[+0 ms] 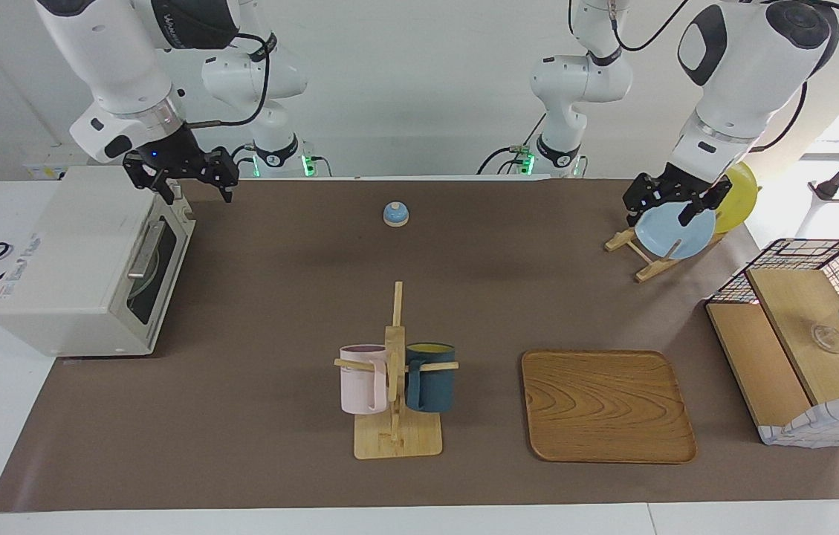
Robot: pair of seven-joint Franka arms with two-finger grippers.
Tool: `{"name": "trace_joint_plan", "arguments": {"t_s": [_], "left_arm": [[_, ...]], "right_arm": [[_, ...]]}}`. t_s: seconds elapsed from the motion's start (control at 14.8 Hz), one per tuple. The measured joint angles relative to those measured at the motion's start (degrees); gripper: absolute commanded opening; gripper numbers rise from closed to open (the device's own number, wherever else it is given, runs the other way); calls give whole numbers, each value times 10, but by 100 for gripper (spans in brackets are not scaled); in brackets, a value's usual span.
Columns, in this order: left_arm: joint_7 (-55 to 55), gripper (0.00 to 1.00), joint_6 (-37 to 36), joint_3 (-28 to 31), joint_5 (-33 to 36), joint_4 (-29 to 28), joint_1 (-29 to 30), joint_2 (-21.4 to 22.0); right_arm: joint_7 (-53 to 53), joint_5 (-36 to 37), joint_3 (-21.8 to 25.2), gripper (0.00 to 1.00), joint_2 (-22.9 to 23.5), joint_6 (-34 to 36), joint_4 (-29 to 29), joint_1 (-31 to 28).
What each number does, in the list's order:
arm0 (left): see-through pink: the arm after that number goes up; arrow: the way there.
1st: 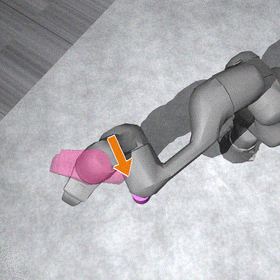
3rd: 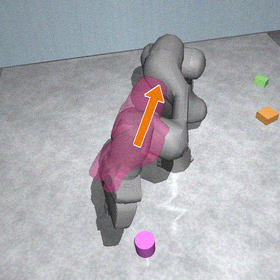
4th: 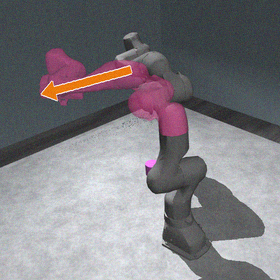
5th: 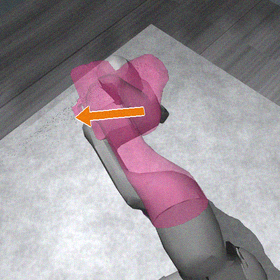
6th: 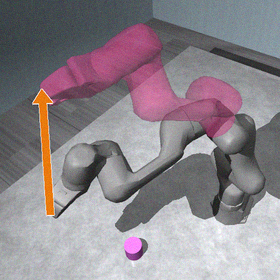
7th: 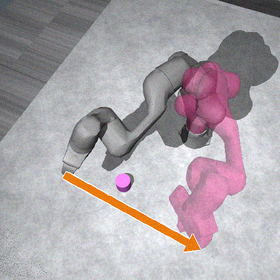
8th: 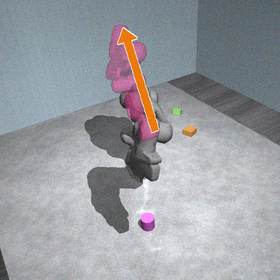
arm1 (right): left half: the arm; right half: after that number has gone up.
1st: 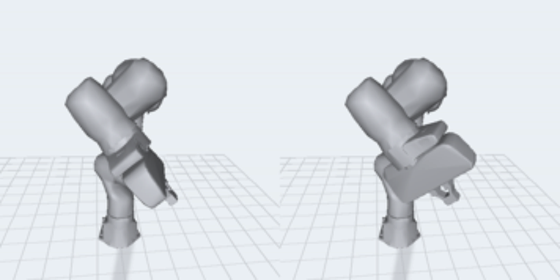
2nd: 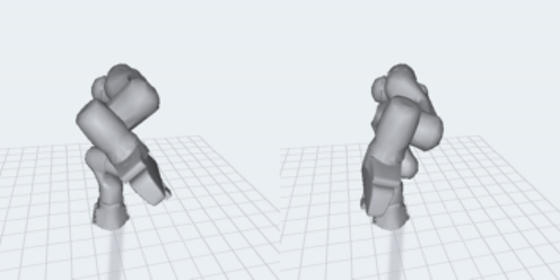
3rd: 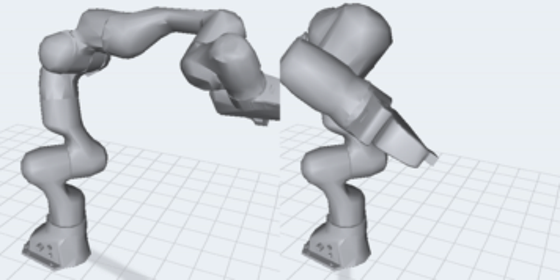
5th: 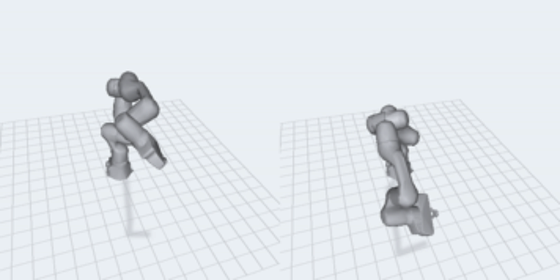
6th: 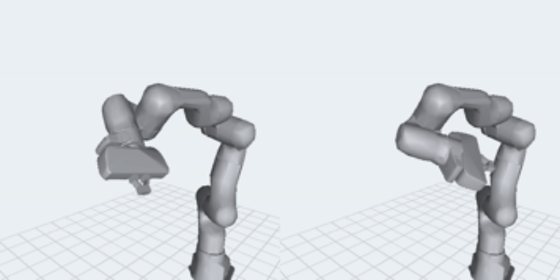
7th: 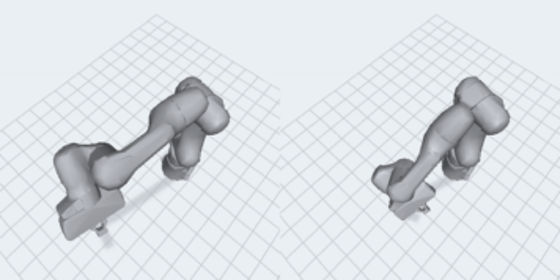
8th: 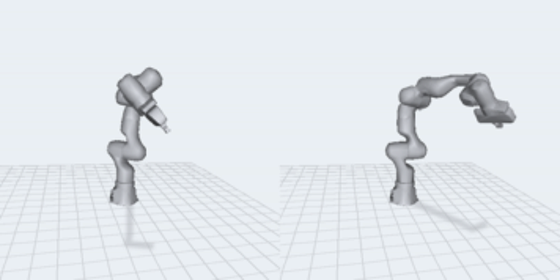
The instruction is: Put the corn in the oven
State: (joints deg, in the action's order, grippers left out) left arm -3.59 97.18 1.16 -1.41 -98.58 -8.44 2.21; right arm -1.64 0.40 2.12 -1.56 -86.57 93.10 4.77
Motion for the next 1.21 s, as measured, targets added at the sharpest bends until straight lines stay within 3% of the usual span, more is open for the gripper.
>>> {"name": "trace_joint_plan", "arguments": {"t_s": [1.21], "left_arm": [[0,100,0,0,0,0,0,0]], "right_arm": [[0,0,9,100,0,18,-9,-45]]}}
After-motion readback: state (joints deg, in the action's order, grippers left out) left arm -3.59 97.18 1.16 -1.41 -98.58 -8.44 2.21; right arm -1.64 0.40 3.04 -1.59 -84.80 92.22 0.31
